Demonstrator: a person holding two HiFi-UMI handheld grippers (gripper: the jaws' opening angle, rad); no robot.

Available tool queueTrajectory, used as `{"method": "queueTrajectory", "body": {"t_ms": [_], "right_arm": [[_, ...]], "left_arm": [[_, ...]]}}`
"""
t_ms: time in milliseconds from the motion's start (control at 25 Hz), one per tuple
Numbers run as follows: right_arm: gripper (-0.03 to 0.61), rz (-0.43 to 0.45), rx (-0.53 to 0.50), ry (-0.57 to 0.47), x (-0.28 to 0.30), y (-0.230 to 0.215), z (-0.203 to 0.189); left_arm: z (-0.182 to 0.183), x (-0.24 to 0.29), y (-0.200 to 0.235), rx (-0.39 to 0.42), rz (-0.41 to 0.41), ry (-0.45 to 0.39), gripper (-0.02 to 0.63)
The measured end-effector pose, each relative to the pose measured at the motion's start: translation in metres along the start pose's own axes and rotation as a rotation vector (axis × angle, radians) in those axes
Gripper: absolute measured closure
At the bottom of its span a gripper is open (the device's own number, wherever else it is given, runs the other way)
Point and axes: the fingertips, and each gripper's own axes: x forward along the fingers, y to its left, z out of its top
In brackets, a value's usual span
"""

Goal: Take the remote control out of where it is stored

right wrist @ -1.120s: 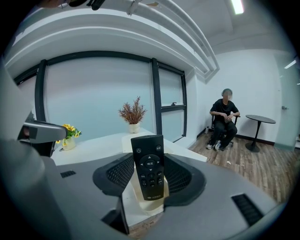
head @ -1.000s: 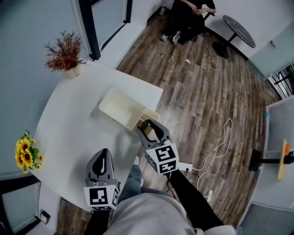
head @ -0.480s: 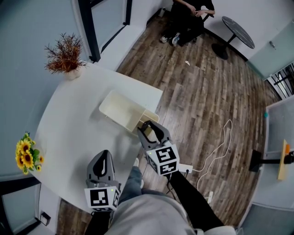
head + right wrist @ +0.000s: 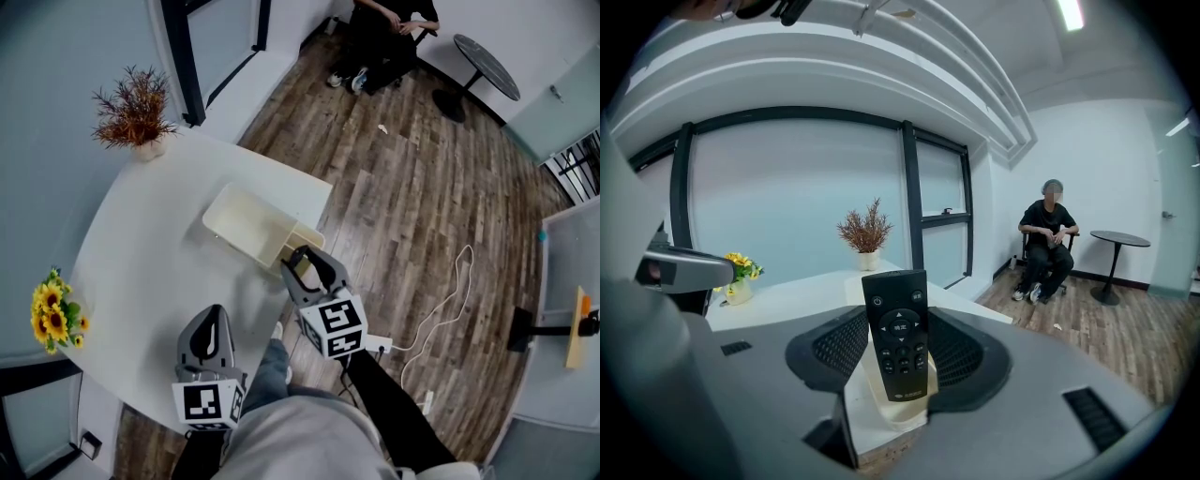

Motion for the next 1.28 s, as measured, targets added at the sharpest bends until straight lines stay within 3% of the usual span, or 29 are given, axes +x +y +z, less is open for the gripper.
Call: {"method": "queueTrajectory", "body": {"t_ms": [1280], "right_arm": [[0.38, 0.007, -0.015, -0.017, -0.0044, 0.0031, 0.0067]], "left_arm": [[0.0026, -0.0025, -0.0029, 0.009, -0.009, -0.013, 0.604]]}}
